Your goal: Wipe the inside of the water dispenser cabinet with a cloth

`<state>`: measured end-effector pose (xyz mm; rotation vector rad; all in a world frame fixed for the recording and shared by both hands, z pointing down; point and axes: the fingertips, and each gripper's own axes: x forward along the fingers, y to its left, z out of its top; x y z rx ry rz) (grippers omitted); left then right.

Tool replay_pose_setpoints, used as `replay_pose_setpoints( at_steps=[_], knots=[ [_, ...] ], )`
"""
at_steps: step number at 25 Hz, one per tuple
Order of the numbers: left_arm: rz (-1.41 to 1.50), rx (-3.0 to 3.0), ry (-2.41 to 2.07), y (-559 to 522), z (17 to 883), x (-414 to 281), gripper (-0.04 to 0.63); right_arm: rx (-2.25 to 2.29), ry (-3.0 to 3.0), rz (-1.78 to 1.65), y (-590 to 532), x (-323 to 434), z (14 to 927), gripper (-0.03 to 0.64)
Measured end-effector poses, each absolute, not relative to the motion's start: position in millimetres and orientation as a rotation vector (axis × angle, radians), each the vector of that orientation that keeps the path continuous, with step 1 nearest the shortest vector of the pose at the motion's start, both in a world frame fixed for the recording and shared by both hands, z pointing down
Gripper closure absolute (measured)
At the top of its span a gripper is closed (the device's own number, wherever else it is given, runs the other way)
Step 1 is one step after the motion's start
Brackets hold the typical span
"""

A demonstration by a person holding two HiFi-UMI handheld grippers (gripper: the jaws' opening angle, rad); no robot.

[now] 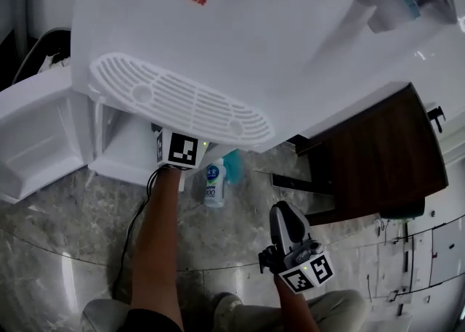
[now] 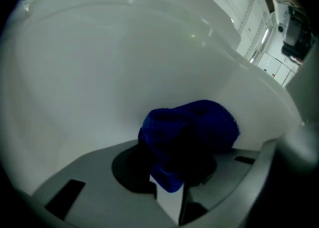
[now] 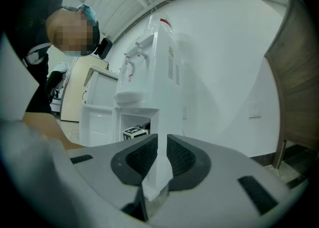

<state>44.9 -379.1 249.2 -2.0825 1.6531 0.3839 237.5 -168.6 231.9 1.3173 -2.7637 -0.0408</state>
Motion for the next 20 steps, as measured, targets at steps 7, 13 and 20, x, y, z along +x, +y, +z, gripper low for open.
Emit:
replay_pose_setpoints(
  at_steps=[7,13,20],
  knots=[
    [0.358,-2.199,1.579,-398.4,253.8,47.4,0.502,1.215,-2.811,0.038,-157.4,203.8,243.5,0.566],
    [0.585,-2.098,1.661,-340.4,244.7,38.3,0.503,1.227,-2.847,0.006,-155.4,190.6,231.5,0.566],
    [0.472,-2.124,1.697,-371.5,251.4,43.0,0.503,1.287,-2.859,0.049,-161.0,205.1,228.6,0.566]
  ],
)
